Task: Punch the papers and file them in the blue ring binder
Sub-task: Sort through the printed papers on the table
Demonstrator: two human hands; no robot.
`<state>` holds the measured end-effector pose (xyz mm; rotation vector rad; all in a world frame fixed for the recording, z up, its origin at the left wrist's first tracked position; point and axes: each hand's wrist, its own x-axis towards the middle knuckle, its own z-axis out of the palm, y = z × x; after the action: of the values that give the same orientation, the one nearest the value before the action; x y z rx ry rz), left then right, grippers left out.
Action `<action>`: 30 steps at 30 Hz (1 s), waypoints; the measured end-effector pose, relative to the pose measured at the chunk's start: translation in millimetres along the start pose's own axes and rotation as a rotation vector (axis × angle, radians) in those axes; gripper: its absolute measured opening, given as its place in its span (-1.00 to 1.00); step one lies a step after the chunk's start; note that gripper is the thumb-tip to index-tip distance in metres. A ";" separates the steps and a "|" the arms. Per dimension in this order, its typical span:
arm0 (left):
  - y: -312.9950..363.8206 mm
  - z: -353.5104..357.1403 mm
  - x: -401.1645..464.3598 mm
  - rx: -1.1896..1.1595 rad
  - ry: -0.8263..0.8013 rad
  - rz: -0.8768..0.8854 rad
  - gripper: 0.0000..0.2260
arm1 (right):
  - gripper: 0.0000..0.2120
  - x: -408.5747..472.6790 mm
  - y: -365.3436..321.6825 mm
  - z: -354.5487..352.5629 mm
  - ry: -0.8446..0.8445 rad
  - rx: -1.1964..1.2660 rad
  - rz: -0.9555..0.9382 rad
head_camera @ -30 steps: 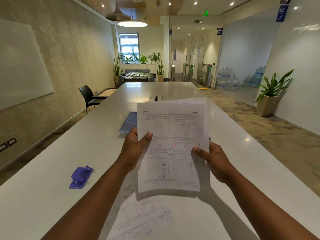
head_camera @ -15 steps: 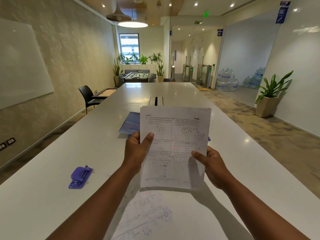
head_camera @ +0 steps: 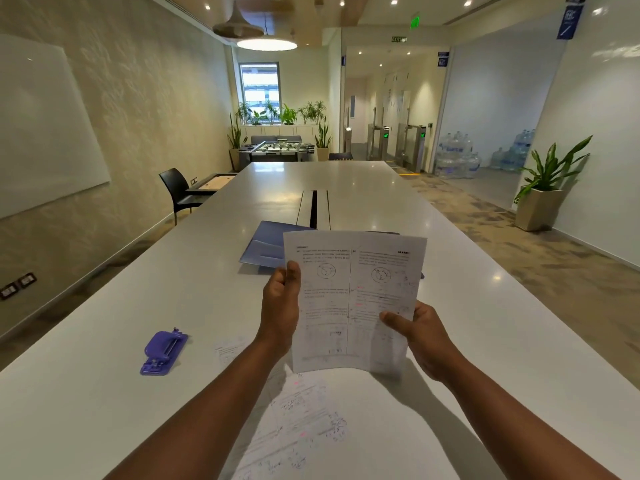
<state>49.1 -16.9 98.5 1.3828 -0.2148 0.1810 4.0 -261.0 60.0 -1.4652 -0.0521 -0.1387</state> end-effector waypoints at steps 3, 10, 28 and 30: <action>-2.5 -0.2 -4.3 -0.011 -0.003 -0.016 -0.40 | -0.78 -1.1 1.9 1.7 -0.014 -0.019 0.009; -4.5 1.3 -8.3 -0.005 -0.037 -0.051 -0.18 | -0.71 -1.2 4.0 4.3 -0.028 -0.070 0.027; -20.2 -21.8 -7.7 0.188 -0.291 -0.139 -0.66 | -0.73 -3.7 -8.2 8.7 0.014 -0.175 0.070; -21.4 -31.6 -3.7 0.199 -0.308 -0.173 -0.66 | -0.71 -4.7 -10.6 14.7 -0.022 -0.158 0.111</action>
<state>52.3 10.4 71.7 1.6173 -0.3383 -0.1600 -1.3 -247.2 71.5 -1.6240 0.0229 -0.0362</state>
